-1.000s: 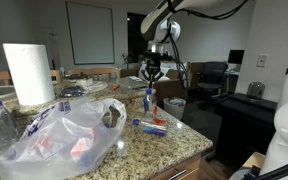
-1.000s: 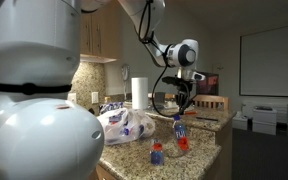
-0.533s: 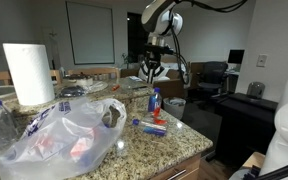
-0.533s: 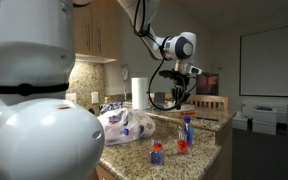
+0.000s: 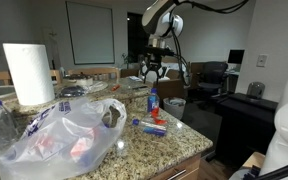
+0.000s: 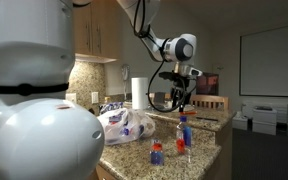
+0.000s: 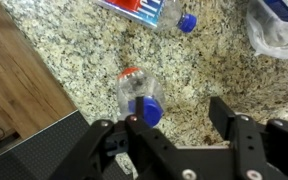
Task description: Put the water bottles on the counter in the plastic bag
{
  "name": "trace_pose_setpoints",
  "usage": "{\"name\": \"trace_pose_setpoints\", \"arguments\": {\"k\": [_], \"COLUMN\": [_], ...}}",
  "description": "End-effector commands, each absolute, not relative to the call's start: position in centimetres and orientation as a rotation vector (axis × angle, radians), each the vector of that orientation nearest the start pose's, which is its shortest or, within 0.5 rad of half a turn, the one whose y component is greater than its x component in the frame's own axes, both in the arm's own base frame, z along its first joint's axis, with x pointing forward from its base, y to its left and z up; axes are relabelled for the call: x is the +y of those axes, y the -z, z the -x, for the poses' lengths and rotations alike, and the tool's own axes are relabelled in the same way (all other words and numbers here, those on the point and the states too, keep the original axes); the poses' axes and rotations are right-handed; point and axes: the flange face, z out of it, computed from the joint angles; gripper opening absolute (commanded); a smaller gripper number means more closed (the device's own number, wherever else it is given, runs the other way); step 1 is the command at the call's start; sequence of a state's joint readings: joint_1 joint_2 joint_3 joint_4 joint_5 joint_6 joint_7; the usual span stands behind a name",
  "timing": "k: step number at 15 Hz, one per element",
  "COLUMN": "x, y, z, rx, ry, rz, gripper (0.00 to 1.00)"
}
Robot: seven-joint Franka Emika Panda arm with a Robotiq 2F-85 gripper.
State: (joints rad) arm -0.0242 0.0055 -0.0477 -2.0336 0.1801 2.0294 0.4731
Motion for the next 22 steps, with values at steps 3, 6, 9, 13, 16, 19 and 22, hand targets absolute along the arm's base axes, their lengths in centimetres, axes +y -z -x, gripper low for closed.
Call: {"name": "trace_pose_setpoints", "arguments": {"k": [3, 6, 9, 13, 16, 19, 22], "x": [-4.1, -4.4, -4.4, -4.3, -4.3, -4.2, -4.0], "y": [-42.5, -41.5, -41.1, -40.7, -40.4, -40.2, -40.0], "z": [-53.6, -53.4, -53.3, -53.4, -53.9, -54.4, -54.7], "rx": [0.969, 0.967, 0.956, 0.945, 0.936, 0.924, 0.919], "ry": [-0.063, -0.064, -0.072, -0.072, -0.057, -0.038, -0.03], "rz": [2.911, 2.937, 2.951, 2.958, 2.963, 2.964, 2.966], "gripper": [1.0, 1.0, 0.74, 0.46, 0.28, 0.38, 0.59]}}
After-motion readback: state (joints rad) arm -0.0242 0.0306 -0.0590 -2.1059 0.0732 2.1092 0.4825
